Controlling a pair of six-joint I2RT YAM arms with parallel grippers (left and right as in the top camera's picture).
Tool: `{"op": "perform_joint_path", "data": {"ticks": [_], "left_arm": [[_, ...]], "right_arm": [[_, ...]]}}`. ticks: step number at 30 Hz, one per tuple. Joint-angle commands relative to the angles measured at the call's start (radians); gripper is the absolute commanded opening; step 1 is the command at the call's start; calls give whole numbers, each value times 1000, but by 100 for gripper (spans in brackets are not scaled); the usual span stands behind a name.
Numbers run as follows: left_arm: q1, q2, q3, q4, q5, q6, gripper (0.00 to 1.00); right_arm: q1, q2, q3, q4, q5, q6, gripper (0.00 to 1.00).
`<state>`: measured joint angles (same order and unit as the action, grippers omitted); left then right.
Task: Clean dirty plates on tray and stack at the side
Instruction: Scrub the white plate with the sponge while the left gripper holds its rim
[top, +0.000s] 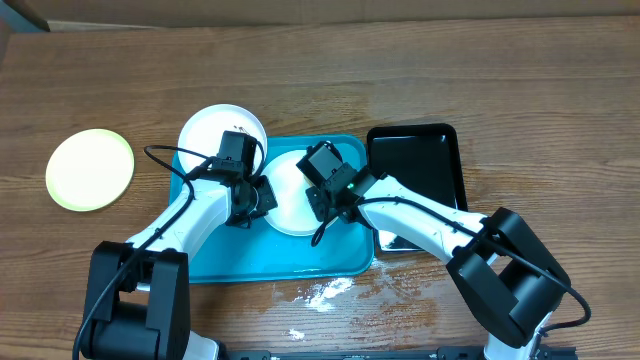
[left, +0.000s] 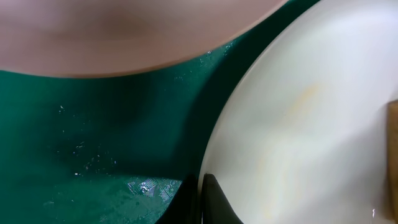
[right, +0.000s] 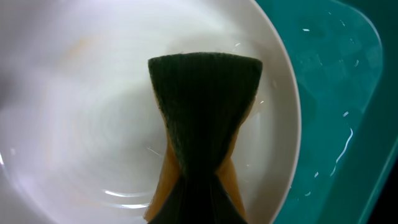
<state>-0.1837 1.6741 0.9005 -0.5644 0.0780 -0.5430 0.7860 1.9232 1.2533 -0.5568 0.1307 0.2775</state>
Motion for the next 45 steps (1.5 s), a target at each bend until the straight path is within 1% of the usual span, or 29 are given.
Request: {"op": "perform_joint_path", "data": {"ticks": [1,5,13,19,24,27,33,40,45], "left_arm": [[-6,13,11,-8,-26,27,4],[-6,13,11,-8,-26,27,4],[-6,13,11,-10,-26,27,4],[-6,13,11,-16,-27,73,4],[-6,13,11,-16,-27,77,4],[-6,13,11,-16,-27,99,4],[-6,13,11,-16,-26,132,4],[-6,13,11,-16,-26,148,4],[-6,13,11,-16,-26,148,4]], "right_arm": [[5,-30,27,-28,-1,17,4],[5,-9,-7,-31,0,64,4],[5,86,-9,42,0,68,4],[-17,134,-9,87,-3,71,4],[-56,137,-9,112,-111,71,4],[-84,137,-9,130,-139,71,4],[-119,137,-9,180,-209,24,4],[-135,151,-9,229,-211,-25,4],[-180,159,-9,250,-214,-47,4]]}}
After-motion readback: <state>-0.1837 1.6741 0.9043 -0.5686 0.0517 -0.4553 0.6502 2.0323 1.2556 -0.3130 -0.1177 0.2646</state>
